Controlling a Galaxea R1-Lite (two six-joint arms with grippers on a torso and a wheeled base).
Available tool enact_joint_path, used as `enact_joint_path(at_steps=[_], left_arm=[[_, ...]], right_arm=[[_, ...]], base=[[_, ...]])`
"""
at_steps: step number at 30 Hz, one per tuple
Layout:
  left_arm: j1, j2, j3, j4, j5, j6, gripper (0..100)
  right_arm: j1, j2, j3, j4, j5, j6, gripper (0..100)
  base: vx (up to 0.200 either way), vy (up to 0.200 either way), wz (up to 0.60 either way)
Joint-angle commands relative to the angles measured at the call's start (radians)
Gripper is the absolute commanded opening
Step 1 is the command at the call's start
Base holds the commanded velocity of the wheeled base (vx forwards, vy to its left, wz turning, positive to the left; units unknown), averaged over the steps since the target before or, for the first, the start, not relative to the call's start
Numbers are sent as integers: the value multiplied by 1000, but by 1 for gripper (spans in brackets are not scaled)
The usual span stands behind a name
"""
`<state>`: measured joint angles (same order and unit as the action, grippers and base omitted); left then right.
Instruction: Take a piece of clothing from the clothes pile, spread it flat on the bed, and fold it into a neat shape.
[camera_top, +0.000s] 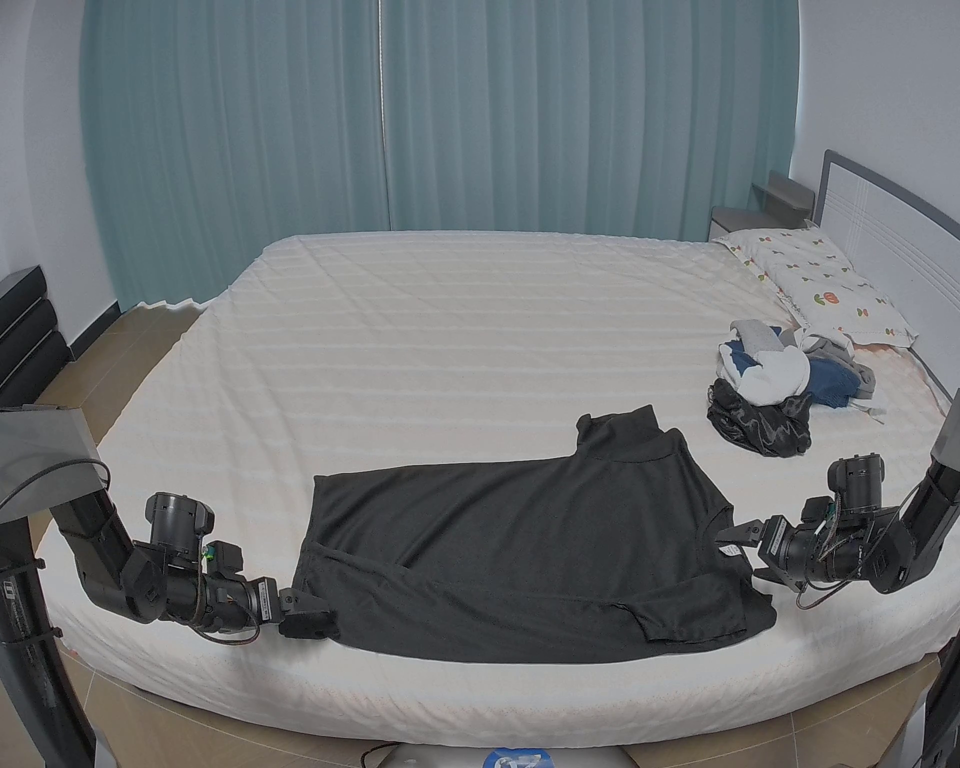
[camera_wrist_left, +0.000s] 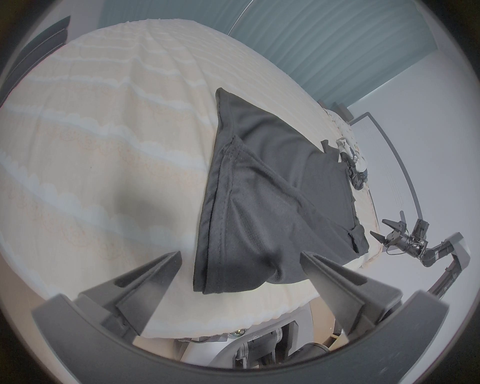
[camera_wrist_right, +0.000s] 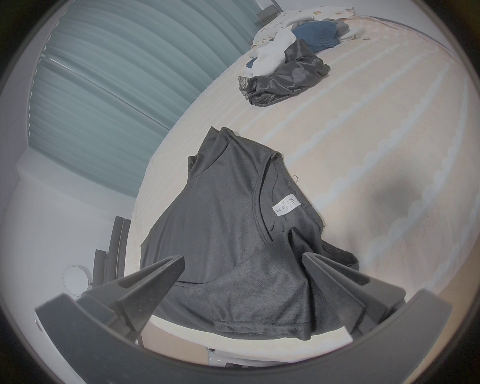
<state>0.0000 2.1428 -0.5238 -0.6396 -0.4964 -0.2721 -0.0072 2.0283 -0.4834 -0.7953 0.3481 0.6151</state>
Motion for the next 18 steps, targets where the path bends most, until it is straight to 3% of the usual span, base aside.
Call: enact_joint_path(at_steps=[1, 10, 18], left_arm=[[-2, 9, 5, 0, 1, 2, 0], [6, -15, 56, 8, 93, 1, 0], [17, -46, 74, 12, 101, 1, 0]], right_arm=[[0, -3, 0, -1, 0, 0, 100], [-4, 3, 2, 1, 0, -3, 100], [-4, -2, 26, 2, -1, -12, 100]], base=[[0, 0, 0], [0, 0, 0], [0, 0, 0]])
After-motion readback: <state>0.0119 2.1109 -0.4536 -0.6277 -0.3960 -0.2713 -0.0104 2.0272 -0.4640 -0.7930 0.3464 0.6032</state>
